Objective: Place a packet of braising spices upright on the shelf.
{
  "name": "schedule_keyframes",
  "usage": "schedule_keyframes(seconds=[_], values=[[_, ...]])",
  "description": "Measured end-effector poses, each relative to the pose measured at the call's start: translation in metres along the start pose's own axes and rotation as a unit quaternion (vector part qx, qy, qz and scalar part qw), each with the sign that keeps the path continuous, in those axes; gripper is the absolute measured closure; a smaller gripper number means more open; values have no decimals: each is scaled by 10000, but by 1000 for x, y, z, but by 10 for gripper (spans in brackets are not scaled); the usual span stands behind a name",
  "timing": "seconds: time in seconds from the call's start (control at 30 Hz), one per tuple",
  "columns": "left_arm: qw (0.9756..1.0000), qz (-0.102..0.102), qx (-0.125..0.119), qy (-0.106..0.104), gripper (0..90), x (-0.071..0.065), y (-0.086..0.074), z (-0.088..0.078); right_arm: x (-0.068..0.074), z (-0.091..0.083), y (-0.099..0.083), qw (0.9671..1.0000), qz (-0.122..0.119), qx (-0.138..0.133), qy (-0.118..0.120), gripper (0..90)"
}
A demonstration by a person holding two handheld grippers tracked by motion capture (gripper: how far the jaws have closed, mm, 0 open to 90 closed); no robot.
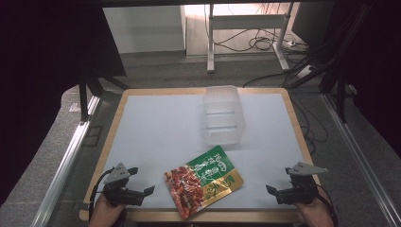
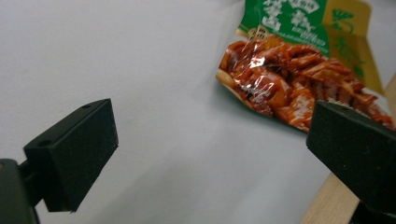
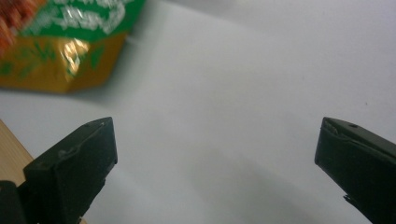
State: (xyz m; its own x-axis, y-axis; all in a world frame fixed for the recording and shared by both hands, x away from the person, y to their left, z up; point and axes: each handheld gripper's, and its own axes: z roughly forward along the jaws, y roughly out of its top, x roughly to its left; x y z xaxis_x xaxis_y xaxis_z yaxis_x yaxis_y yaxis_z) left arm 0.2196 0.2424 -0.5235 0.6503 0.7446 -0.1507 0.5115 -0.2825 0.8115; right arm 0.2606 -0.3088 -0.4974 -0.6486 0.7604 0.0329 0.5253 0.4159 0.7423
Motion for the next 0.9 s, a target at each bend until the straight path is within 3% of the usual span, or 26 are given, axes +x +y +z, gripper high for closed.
schedule_keyframes(seconds=[0.07,0.13,0.23,0.4,0.9], values=[[10000,-33,-53,-24,13,1,-1,-1,-4,0,0,9996,187,-174,144,0],[10000,-8,-27,6,14,0,-1,-1,-4,0,0,9995,208,-181,133,0],[9999,70,71,131,19,-3,0,1,1,3,1,9999,53,-95,17,0],[10000,1,36,89,26,-1,0,0,3,8,1,10000,15,39,35,0],[10000,-13,30,80,25,0,0,0,4,6,2,10000,-10,-21,-37,0]])
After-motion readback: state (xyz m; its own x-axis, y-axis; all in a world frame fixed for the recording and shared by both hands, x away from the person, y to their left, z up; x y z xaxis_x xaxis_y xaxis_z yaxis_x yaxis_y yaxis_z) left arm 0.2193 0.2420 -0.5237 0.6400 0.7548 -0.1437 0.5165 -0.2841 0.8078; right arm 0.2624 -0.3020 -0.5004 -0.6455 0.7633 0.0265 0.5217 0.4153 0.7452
